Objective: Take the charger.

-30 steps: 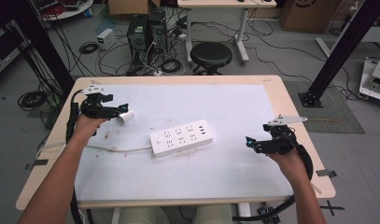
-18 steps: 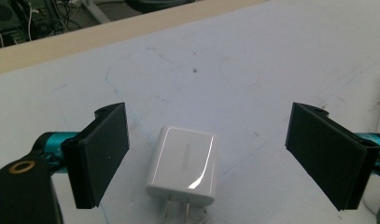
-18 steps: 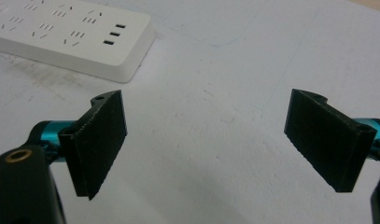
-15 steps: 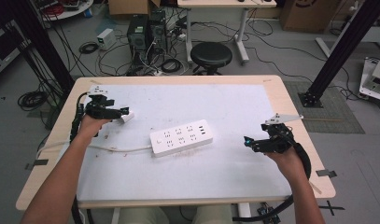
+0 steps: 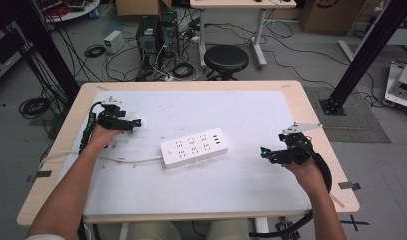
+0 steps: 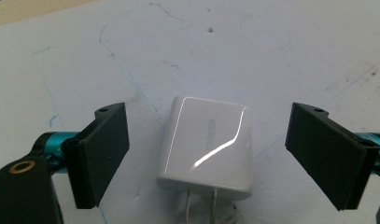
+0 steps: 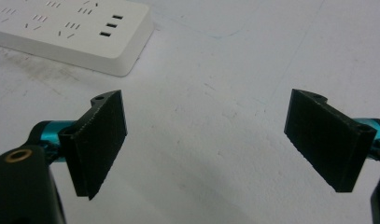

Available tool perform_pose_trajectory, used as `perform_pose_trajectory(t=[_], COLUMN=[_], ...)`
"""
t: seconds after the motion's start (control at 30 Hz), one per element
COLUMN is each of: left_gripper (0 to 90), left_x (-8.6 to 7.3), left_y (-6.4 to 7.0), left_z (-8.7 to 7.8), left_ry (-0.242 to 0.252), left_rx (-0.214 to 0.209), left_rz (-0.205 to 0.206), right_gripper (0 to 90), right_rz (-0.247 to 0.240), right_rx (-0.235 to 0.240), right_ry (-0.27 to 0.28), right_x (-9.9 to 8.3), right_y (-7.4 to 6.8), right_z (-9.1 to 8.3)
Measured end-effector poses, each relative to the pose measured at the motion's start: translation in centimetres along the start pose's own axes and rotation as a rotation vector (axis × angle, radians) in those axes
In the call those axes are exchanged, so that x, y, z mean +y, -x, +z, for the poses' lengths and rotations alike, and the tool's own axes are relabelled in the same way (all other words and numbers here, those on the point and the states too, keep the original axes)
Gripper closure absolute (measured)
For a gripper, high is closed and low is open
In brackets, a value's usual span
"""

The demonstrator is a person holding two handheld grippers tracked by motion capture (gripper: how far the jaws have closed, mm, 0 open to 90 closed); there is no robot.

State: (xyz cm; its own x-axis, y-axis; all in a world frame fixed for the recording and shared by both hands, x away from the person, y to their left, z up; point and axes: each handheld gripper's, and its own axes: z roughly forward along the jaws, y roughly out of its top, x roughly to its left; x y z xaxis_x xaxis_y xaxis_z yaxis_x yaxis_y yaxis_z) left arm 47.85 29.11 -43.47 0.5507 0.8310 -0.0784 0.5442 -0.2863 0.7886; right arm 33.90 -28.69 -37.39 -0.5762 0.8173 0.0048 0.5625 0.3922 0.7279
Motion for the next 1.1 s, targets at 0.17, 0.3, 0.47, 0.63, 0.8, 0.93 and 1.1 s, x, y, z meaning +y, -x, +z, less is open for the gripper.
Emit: perform_pose_trajectory(t=[0.17, 0.3, 0.47, 0.63, 0.8, 0.93, 1.1], left_gripper=[13.6, 14.7, 16.6, 20.0, 25.6, 37.9, 42.4], left_x=[-0.3, -0.5, -0.7, -0.9, -0.9, -0.7, -0.6], left_y=[-0.1, -0.2, -0.3, -0.4, -0.5, -0.2, 0.1], left_z=[0.7, 1.0, 1.2, 1.3, 1.1, 0.9, 0.8], left_ry=[-0.023, -0.041, -0.063, -0.072, -0.070, -0.079, -0.085], left_rx=[0.020, 0.025, 0.028, 0.029, 0.036, 0.021, 0.040], left_rz=[0.013, 0.005, 0.001, 0.007, 0.013, 0.028, 0.009], right_gripper=[13.2, 13.2, 13.2, 13.2, 13.2, 13.2, 15.2], right_rz=[0.006, 0.001, 0.002, 0.004, 0.004, 0.004, 0.002], right_rx=[0.001, 0.000, 0.002, 0.000, -0.003, -0.004, -0.001], right_ry=[-0.004, -0.007, -0.008, -0.008, -0.007, -0.004, 0.001], right_x=[0.0, 0.0, 0.0, 0.0, -0.1, -0.1, -0.2], right_y=[0.0, 0.0, 0.0, 0.0, 0.1, 0.1, 0.0], right_z=[0.1, 0.1, 0.1, 0.1, 0.0, -0.1, -0.2])
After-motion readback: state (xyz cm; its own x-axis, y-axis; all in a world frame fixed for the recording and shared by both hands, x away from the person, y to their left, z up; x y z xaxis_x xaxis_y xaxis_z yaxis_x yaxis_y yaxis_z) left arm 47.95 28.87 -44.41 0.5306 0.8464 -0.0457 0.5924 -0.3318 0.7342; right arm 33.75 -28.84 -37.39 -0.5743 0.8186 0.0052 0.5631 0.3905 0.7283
